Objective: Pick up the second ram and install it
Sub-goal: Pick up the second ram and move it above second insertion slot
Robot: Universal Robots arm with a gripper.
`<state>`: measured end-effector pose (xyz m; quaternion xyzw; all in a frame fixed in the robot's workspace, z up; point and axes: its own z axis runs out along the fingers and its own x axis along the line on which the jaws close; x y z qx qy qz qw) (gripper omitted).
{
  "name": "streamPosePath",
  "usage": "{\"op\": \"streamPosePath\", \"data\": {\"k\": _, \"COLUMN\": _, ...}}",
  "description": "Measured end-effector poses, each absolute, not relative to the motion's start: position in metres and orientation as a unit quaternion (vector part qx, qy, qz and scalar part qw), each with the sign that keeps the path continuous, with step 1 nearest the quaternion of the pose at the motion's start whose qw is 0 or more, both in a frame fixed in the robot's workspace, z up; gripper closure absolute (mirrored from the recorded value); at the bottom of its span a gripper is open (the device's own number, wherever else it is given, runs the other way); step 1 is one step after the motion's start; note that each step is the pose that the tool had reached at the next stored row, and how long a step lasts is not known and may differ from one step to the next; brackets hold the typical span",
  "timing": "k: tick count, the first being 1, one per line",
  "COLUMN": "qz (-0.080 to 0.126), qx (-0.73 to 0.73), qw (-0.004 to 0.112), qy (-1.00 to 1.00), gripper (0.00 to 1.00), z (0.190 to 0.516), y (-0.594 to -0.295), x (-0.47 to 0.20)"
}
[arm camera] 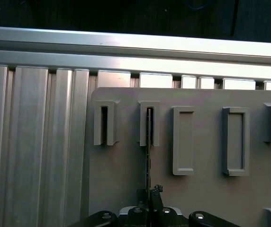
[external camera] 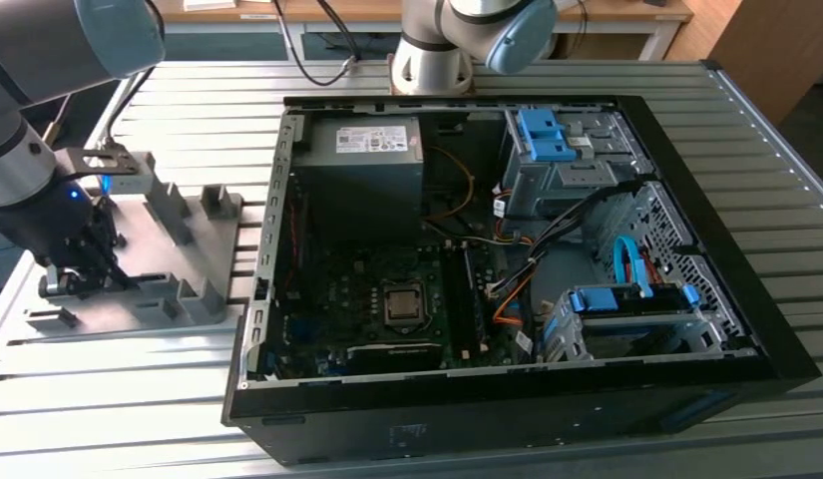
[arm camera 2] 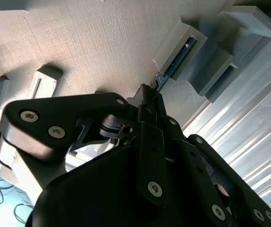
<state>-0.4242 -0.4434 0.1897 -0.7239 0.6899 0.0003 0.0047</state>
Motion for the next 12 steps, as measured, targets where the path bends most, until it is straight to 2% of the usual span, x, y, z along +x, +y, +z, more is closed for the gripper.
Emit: {"op": "streamPosePath", "data": {"k": 12, "qz": 0.0, "qx": -0.724, "qw": 0.005, "qy": 0.69, "gripper": 0.86, "z": 0.189, "y": -0.4434, "x": -0.4242}}
